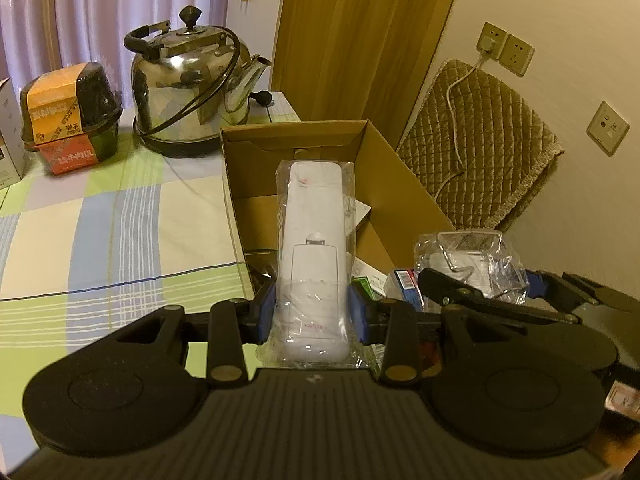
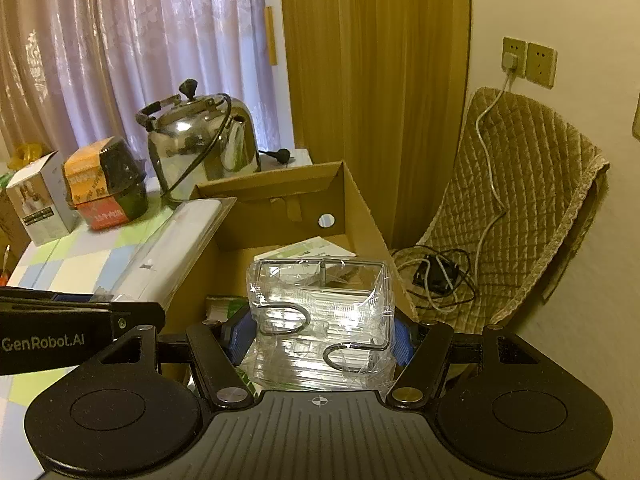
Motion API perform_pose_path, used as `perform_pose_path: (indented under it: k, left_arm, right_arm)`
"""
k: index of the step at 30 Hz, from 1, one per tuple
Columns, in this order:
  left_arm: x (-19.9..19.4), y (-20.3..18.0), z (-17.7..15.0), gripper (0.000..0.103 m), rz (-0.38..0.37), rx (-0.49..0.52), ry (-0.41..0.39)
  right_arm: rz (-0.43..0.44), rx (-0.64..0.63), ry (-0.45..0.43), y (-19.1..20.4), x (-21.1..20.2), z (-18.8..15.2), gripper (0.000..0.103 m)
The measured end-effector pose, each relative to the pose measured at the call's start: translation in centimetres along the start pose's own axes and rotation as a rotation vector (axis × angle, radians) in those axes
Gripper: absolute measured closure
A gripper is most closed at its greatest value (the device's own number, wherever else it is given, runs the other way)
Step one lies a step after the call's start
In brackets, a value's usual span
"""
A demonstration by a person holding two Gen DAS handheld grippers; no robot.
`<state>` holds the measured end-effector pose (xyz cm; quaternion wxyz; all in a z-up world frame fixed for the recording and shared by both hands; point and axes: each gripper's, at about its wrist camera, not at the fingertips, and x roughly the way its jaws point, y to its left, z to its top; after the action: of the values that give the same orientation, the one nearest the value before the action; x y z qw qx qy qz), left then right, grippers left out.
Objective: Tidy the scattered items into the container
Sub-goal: 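Carry both items over the cardboard box and lower them inside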
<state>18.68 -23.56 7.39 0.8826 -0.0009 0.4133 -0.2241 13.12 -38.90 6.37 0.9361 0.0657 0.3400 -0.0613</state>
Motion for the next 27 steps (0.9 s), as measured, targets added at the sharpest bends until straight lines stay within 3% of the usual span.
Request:
perform_pose_path:
  k: [25,27]
  left_arm:
    - [3.5,0.7,1.1,0.069,0.001,-0.032,0.015]
    - [3.5,0.7,1.0,0.044,0.028,-0.018,0.001]
  right_arm:
    - [-0.01,-0.005,0.019,-0.8,3.2,0.7,0.034]
    - [-0.011,-0.004,0.02,-0.8,3.3,0.8,0.034]
